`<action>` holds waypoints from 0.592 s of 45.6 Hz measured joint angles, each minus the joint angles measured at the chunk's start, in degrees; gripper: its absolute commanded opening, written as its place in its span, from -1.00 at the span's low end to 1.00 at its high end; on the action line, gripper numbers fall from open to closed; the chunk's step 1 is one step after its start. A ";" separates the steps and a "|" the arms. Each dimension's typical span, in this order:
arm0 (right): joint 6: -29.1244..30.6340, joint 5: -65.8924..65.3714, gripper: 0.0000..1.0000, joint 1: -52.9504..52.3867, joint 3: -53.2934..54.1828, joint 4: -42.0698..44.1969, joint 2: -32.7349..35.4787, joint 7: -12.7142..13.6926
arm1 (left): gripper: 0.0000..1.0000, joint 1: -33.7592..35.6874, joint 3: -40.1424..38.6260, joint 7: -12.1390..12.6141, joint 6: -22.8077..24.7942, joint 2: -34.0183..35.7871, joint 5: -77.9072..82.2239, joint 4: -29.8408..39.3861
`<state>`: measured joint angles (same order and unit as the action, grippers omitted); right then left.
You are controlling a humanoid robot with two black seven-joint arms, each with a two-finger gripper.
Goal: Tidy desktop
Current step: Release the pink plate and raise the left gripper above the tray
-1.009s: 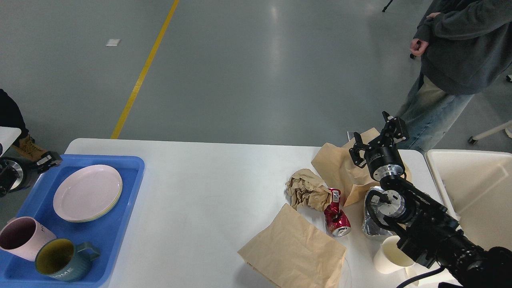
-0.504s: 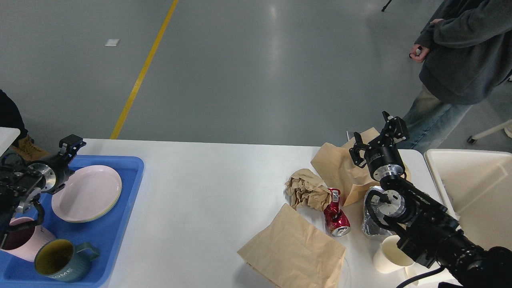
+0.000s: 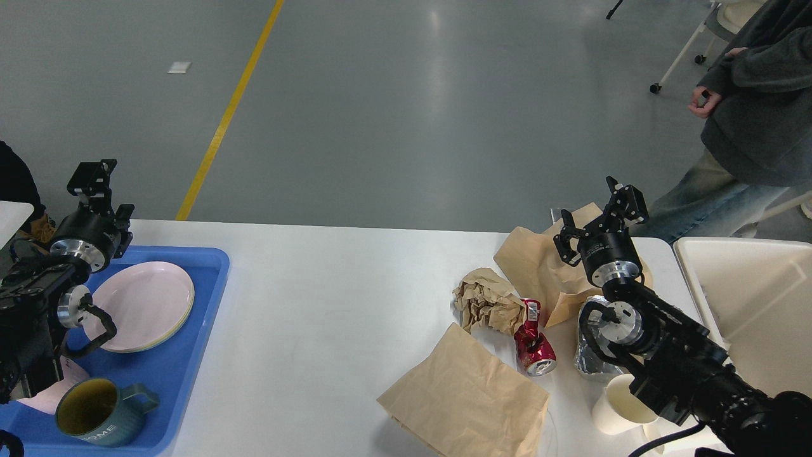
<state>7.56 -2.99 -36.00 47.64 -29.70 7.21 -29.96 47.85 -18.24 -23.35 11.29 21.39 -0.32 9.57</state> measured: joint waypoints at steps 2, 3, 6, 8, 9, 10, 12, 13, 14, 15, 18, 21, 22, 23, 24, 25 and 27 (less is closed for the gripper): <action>0.00 0.00 1.00 0.00 0.00 0.00 0.00 0.00 | 0.92 0.42 -2.83 3.41 0.89 0.17 -0.91 0.00; 0.00 0.00 1.00 0.00 0.00 0.00 0.00 0.00 | 0.92 0.59 -4.71 5.54 1.43 0.27 -1.43 0.00; 0.00 0.00 1.00 0.00 0.00 0.00 0.00 0.00 | 0.92 1.00 -9.77 10.77 2.56 0.60 -2.26 -0.01; 0.00 0.00 1.00 0.00 0.00 0.00 0.00 0.00 | 0.92 1.37 -12.80 13.50 2.94 0.83 -2.49 -0.01; 0.00 0.00 1.00 0.00 0.00 0.00 0.00 0.00 | 0.92 1.73 -15.26 15.44 3.12 1.00 -2.58 -0.01; 0.00 0.00 1.00 0.00 0.00 0.00 0.00 0.00 | 0.92 1.92 -16.45 16.30 3.19 1.07 -2.61 -0.01; 0.00 0.00 1.00 0.00 0.00 0.00 0.00 0.00 | 0.92 2.26 -18.51 17.56 3.29 1.14 -2.64 -0.01; 0.00 0.00 1.00 0.00 0.00 0.00 0.00 0.00 | 0.92 2.49 -19.61 18.07 3.32 1.16 -2.65 0.00; 0.00 0.00 1.00 0.00 0.00 0.00 0.00 0.00 | 0.92 2.70 -20.37 18.35 3.34 1.17 -2.65 0.02; 0.00 0.00 1.00 0.00 0.00 0.00 0.00 0.00 | 0.92 2.94 -21.01 18.55 3.36 1.18 -2.66 0.04; 0.00 0.00 1.00 0.00 0.00 0.00 0.00 0.00 | 0.92 3.71 -22.24 18.76 3.39 1.27 -2.66 0.08; 0.00 0.00 1.00 0.00 0.00 0.00 0.00 0.00 | 0.92 4.26 -22.65 18.51 3.39 1.44 -2.66 0.10; 0.00 0.00 1.00 0.00 0.00 0.00 0.00 0.00 | 0.92 4.34 -22.69 18.36 3.39 1.47 -2.66 0.10; 0.00 0.00 1.00 0.00 0.00 0.00 0.00 0.00 | 0.92 4.41 -22.70 18.18 3.39 1.49 -2.66 0.10; 0.00 0.00 1.00 0.00 0.00 0.00 0.00 0.00 | 0.92 4.45 -22.66 18.05 3.35 1.49 -2.66 0.10; 0.00 0.00 1.00 0.00 0.00 0.00 0.00 0.00 | 0.92 4.50 -22.53 17.94 3.19 1.49 -2.63 0.10; 0.00 0.00 1.00 0.00 0.00 0.00 0.00 0.00 | 0.92 4.63 -22.21 17.78 2.85 1.42 -2.47 0.10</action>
<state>7.56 -2.99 -36.00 47.64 -29.70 7.21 -29.96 52.48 -40.45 -5.57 14.14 22.81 -2.80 9.67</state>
